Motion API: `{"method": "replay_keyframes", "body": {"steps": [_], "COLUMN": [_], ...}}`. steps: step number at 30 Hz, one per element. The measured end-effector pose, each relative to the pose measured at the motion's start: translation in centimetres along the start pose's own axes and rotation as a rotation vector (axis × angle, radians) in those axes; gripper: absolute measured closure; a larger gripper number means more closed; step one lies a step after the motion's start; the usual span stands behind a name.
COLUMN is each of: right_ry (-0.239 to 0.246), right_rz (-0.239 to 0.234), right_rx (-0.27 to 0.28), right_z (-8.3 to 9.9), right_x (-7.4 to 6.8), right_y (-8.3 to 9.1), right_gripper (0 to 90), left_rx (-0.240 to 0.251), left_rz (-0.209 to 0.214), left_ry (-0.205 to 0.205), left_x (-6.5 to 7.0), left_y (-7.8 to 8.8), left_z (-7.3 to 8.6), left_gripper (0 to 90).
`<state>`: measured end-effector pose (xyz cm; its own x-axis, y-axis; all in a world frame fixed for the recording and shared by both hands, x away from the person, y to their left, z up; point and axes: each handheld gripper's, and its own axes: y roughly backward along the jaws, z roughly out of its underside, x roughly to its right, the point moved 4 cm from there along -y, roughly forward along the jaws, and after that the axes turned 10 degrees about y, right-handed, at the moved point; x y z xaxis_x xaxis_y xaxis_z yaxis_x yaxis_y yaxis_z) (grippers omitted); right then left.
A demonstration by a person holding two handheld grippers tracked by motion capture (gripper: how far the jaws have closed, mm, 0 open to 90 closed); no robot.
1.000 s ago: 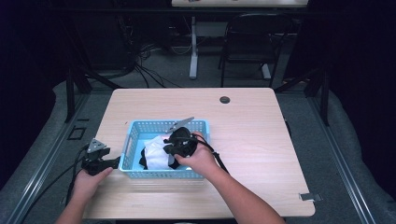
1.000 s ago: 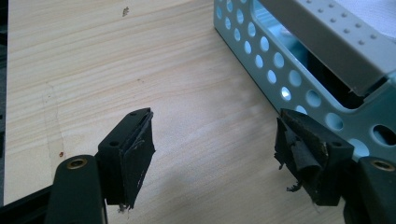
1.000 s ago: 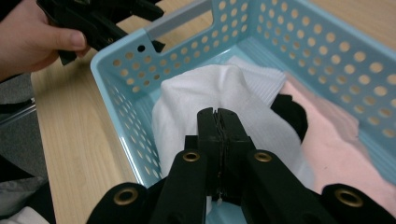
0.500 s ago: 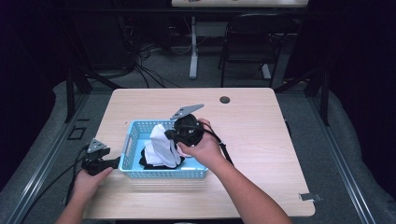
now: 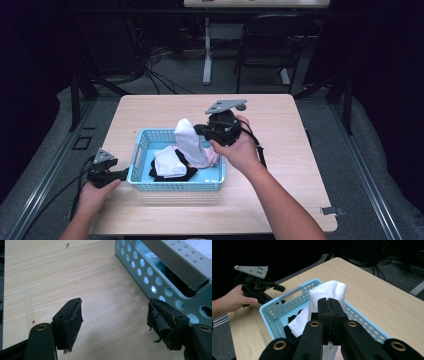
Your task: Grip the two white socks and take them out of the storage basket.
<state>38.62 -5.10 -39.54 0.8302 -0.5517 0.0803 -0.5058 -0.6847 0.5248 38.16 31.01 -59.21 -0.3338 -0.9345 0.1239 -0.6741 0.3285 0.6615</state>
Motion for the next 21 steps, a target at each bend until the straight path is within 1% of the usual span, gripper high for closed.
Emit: {"method": "replay_keyframes", "body": {"steps": [1, 2, 3, 4, 5, 6, 7, 8, 9, 10, 12, 13, 15, 17, 18, 19, 20, 21], "right_ry": [0.000, -0.002, -0.002, -0.010, -0.010, -0.022, -0.022, -0.032, -0.032, -0.047, -0.059, -0.059, -0.071, -0.083, -0.088, -0.088, -0.099, -0.099], "right_rz": [0.000, 0.024, 0.024, 0.048, 0.048, 0.074, 0.074, 0.102, 0.102, 0.128, 0.158, 0.158, 0.185, 0.211, 0.229, 0.229, 0.243, 0.243], "right_rx": [0.000, 0.005, 0.005, 0.014, 0.014, 0.019, 0.019, 0.024, 0.024, 0.024, 0.020, 0.020, 0.014, 0.001, -0.014, -0.014, -0.028, -0.028], "right_z": [0.0, 0.1, 0.1, 0.4, 0.4, 0.8, 0.8, 1.3, 1.3, 2.0, 2.8, 2.8, 3.7, 4.7, 5.5, 5.5, 6.5, 6.5], "right_x": [0.0, 0.6, 0.6, 1.2, 1.2, 1.9, 1.9, 2.7, 2.7, 3.3, 4.0, 4.0, 4.4, 4.8, 5.1, 5.1, 5.3, 5.3], "right_y": [0.0, 1.1, 1.1, 2.2, 2.2, 3.4, 3.4, 4.6, 4.6, 5.7, 6.7, 6.7, 7.3, 8.0, 8.3, 8.3, 8.6, 8.6], "right_gripper": [89.5, 89.5, 89.5, 89.5, 89.5, 89.5, 89.5, 89.6, 89.6, 89.5, 89.5, 89.5, 89.6, 89.5, 89.5, 89.5, 89.5, 89.5], "left_rx": [0.000, 0.001, 0.001, 0.001, 0.001, -0.001, -0.001, -0.001, -0.001, 0.000, -0.001, -0.001, -0.001, -0.001, -0.003, -0.002, -0.002, -0.002], "left_rz": [0.000, 0.000, 0.000, -0.002, -0.002, -0.002, -0.002, -0.002, -0.002, -0.002, -0.003, -0.003, -0.004, -0.005, -0.005, -0.005, -0.005, -0.005], "left_ry": [0.000, 0.002, 0.003, 0.004, 0.004, 0.003, 0.003, 0.003, 0.003, 0.004, 0.001, 0.001, 0.001, 0.002, 0.001, 0.001, 0.001, 0.001], "left_x": [0.0, 0.0, 0.0, 0.0, 0.0, 0.0, 0.0, 0.0, 0.0, 0.0, 0.0, 0.0, 0.0, 0.0, 0.0, 0.0, 0.0, 0.0], "left_y": [0.0, 0.0, 0.0, 0.0, 0.0, 0.0, 0.0, 0.0, 0.0, 0.0, 0.0, 0.0, 0.0, 0.0, 0.0, 0.0, 0.0, 0.0], "left_z": [0.0, 0.0, 0.0, 0.0, 0.0, 0.0, 0.0, 0.0, 0.0, 0.0, 0.0, 0.0, 0.0, 0.0, 0.0, 0.1, 0.1, 0.1], "left_gripper": [28.0, 28.0, 28.0, 28.0, 28.0, 28.0, 28.0, 28.0, 28.0, 28.0, 28.0, 28.0, 28.0, 28.0, 28.0, 28.0, 28.0, 28.0]}}
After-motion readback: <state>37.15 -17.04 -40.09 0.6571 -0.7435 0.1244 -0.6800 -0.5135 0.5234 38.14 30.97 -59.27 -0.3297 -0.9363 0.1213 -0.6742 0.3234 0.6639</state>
